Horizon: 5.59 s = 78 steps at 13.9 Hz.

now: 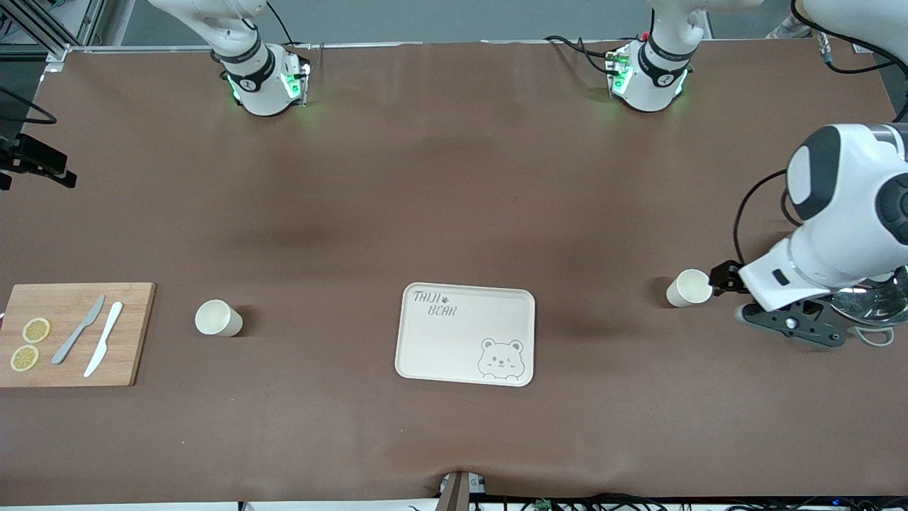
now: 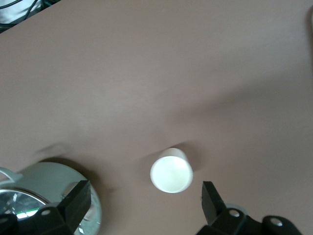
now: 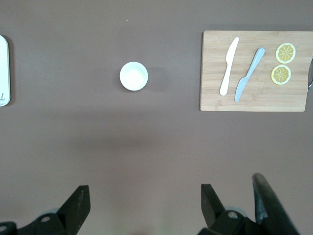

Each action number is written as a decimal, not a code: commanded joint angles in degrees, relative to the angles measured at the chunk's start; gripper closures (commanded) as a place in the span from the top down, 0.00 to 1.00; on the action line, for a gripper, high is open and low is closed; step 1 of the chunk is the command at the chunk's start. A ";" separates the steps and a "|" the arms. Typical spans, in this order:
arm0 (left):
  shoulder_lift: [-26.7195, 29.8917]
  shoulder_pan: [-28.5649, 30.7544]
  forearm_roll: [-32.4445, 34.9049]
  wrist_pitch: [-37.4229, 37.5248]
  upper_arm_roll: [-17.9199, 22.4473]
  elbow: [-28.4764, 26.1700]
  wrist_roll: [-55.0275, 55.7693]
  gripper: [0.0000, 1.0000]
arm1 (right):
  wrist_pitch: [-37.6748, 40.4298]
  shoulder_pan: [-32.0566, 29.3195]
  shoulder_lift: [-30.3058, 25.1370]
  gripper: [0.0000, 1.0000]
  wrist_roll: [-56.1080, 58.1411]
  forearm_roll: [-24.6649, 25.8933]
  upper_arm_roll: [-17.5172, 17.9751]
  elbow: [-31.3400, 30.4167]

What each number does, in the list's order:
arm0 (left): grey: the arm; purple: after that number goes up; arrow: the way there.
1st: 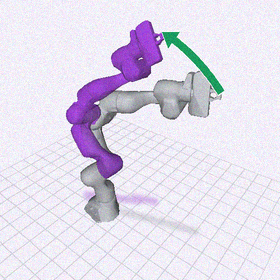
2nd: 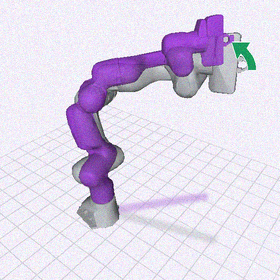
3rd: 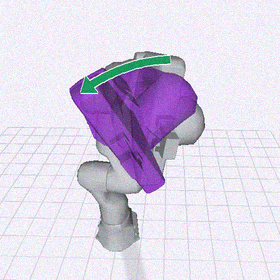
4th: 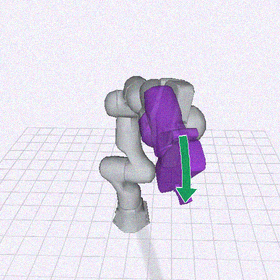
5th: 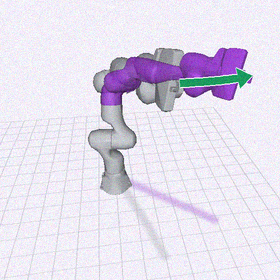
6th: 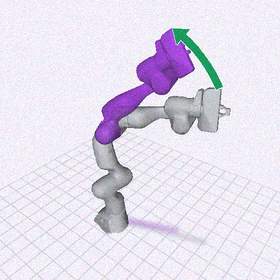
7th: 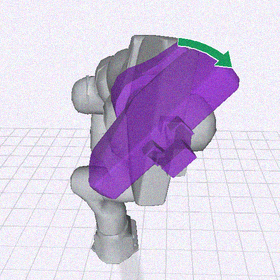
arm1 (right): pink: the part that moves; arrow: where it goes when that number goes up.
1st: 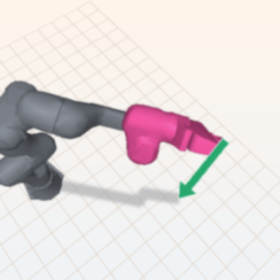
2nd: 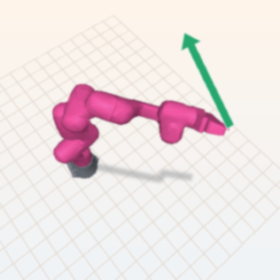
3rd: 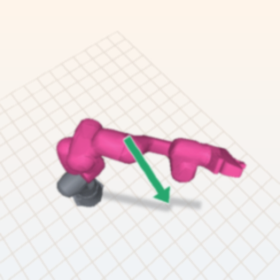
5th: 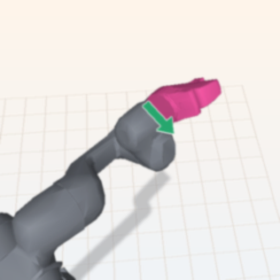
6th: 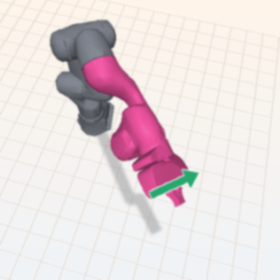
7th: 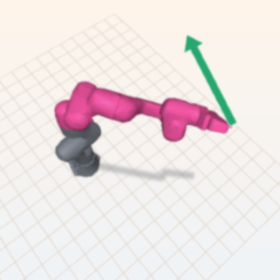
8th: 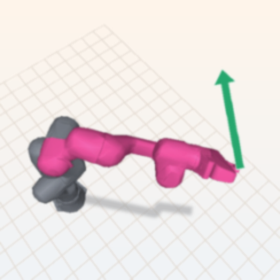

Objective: Place white IKEA cup upright on tray with both arms
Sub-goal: 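Lower the left gripper over the white paper cup beside it, then close the left gripper on the white cup's rim and lift it, then carry the cup with the left gripper onto the bear tray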

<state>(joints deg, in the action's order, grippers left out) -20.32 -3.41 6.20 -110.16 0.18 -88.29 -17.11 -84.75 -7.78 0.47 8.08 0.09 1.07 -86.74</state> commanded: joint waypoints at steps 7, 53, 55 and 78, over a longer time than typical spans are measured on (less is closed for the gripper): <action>3.09 7.01 -3.12 -17.97 -1.32 -17.95 -8.64 1.00 | 0.38 -0.39 0.15 1.00 -0.17 -0.44 0.16 0.78; -0.69 1.95 -11.66 -29.68 -7.83 -24.74 14.06 0.00 | 5.57 -2.26 8.49 1.00 0.09 -2.56 -1.78 6.39; -0.95 -2.73 -8.16 -25.13 -7.91 -20.72 24.52 0.00 | 4.86 1.35 8.41 1.00 -0.08 1.30 -1.78 6.67; -26.52 -24.88 1.18 -21.32 -3.00 13.84 65.96 0.00 | -13.05 4.45 21.14 1.00 4.66 1.06 -1.78 6.50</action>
<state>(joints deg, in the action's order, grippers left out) -44.42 -25.67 5.96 -131.98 -5.18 -78.88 46.10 -95.75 -3.07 18.99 11.87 1.89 -0.58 -80.79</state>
